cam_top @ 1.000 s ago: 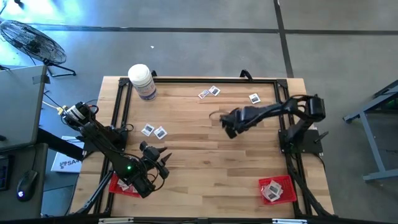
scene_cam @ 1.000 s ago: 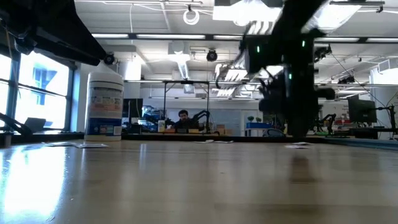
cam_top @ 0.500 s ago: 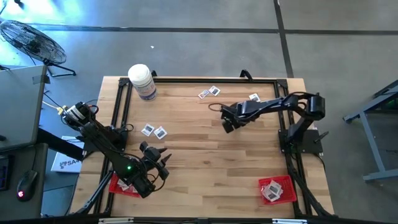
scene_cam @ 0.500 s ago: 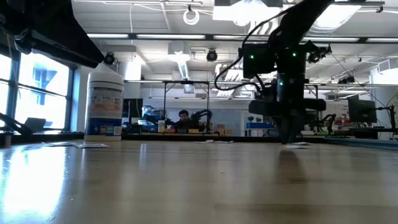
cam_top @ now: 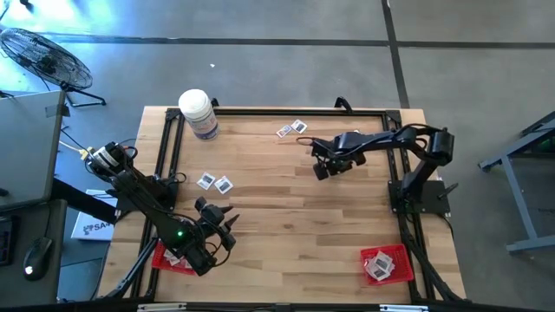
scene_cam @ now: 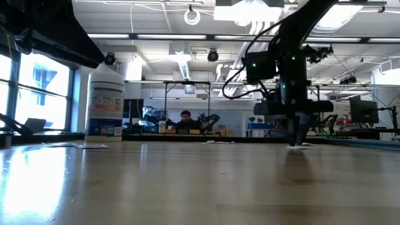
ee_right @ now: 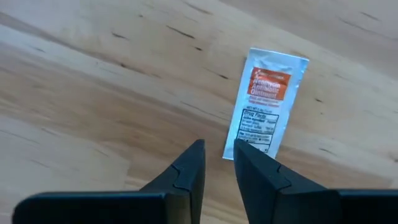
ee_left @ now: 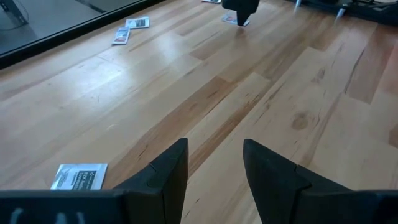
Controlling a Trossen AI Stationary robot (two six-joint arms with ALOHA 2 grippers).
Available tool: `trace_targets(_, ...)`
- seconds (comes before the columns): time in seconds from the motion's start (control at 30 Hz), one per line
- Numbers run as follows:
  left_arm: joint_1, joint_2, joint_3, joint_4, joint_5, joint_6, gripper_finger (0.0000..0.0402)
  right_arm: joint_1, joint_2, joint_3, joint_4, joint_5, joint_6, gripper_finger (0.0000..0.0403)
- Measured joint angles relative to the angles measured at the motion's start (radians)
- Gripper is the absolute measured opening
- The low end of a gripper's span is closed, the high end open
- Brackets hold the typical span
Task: Pick & Place First Aid Supplies
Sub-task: Put the ointment pack into the left red bin
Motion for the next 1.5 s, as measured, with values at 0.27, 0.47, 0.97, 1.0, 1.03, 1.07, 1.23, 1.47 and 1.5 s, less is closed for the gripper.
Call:
trace_targets(0.27, 0.000, 0.000, 0.000, 0.007, 0.002, 0.000, 0.0152, -0.062, 0.031, 0.001, -0.008, -0.062, -0.011, 0.0078)
trace_targets(0.47, 0.000, 0.000, 0.000, 0.020, 0.006, 0.000, 0.0152, -0.050, 0.042, 0.003, 0.022, -0.131, -0.004, 0.0078)
trace_targets(0.97, 0.000, 0.000, 0.000, 0.024, 0.003, 0.026, 0.0152, 0.406, 0.031, 0.000, 0.194, -0.296, 0.173, 0.0078)
trace_targets(1.0, 0.000, 0.000, 0.000, 0.024, 0.000, 0.026, 0.0152, 0.439, 0.031, 0.000, 0.218, -0.301, 0.181, 0.0078)
trace_targets(1.03, 0.000, 0.000, 0.000, 0.024, -0.001, 0.026, 0.0152, 0.470, 0.031, 0.000, 0.241, -0.304, 0.183, 0.0078)
trace_targets(1.07, 0.000, 0.000, 0.000, 0.024, -0.001, 0.026, 0.0152, 0.498, 0.031, 0.000, 0.260, -0.307, 0.180, 0.0078)
trace_targets(1.23, 0.000, 0.000, 0.000, 0.025, -0.008, 0.026, 0.0152, 0.606, 0.032, 0.019, 0.291, -0.285, 0.095, 0.0078)
trace_targets(1.47, 0.000, 0.000, 0.000, 0.027, -0.026, 0.026, 0.0152, 0.659, 0.032, 0.181, 0.118, -0.113, -0.061, 0.0078)
trace_targets(1.5, 0.000, 0.000, 0.000, 0.027, -0.026, 0.026, 0.0152, 0.656, 0.031, 0.200, 0.101, -0.091, -0.105, 0.0078)
